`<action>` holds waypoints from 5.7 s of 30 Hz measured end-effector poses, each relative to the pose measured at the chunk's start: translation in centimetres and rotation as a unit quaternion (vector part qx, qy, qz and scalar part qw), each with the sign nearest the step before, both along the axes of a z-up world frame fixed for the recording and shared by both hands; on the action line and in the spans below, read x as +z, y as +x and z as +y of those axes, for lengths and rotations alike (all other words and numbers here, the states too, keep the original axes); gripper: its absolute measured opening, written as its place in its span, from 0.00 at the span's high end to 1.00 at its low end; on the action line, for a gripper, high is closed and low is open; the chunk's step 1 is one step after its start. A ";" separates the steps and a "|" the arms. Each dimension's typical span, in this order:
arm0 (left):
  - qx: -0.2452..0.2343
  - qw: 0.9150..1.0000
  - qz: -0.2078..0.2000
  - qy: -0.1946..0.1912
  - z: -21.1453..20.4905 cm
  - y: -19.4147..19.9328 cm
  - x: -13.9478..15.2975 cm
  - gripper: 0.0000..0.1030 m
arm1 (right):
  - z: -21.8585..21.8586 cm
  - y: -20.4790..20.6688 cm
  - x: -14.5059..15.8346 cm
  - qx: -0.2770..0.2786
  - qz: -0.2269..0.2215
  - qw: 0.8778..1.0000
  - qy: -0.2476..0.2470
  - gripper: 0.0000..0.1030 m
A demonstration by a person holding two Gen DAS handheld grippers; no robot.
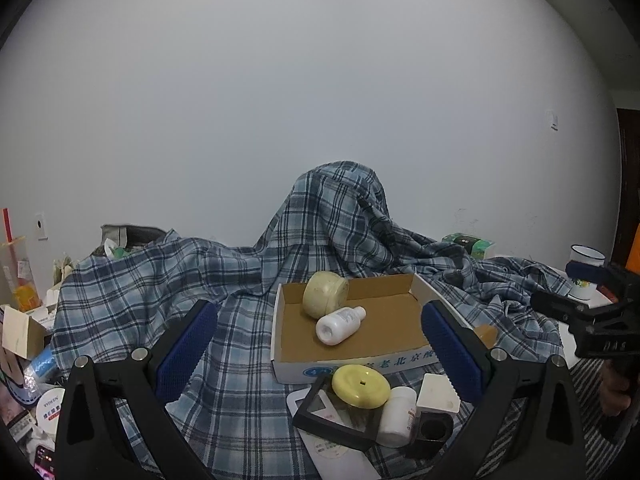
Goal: Organize rigid objects
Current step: 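Lower the right gripper onto the amber soap bar and grasp it, then grasp the small black cup with the left gripper while the right gripper holds the soap, then place the black cup and amber soap into the box, opening both grippers, then lift both grippers away from the box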
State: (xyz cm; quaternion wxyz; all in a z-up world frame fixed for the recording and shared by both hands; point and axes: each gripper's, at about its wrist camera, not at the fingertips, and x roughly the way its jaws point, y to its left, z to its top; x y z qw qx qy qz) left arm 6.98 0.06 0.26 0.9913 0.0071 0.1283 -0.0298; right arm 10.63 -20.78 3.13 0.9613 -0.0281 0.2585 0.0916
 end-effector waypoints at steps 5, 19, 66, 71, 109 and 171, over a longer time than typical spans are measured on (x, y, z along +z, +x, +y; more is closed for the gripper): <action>0.022 1.000 -0.003 -0.009 0.6 0.2 -0.1 0.00 | 0.3 2.9 0.4 -0.006 0.065 0.997 -0.031 0.01; 0.033 0.999 0.028 -0.014 0.9 1.3 -1.1 0.00 | 2.0 8.5 -7.4 0.014 0.237 0.971 -0.023 0.31; -0.160 0.950 0.256 0.073 -7.1 3.6 -5.3 0.42 | -0.3 0.8 -3.6 0.026 0.121 0.992 -0.005 0.59; -0.175 0.943 0.274 0.077 -7.5 4.0 -5.9 0.47 | -0.3 0.7 -3.7 0.030 0.118 0.993 0.000 0.59; -0.043 0.997 0.016 0.057 -3.8 -3.3 1.5 0.69 | -1.1 -2.6 -0.6 0.006 0.009 1.000 0.021 0.59; -0.001 0.994 0.111 0.012 -1.4 9.2 3.9 0.44 | 3.3 10.5 1.2 0.041 0.089 0.995 0.008 0.31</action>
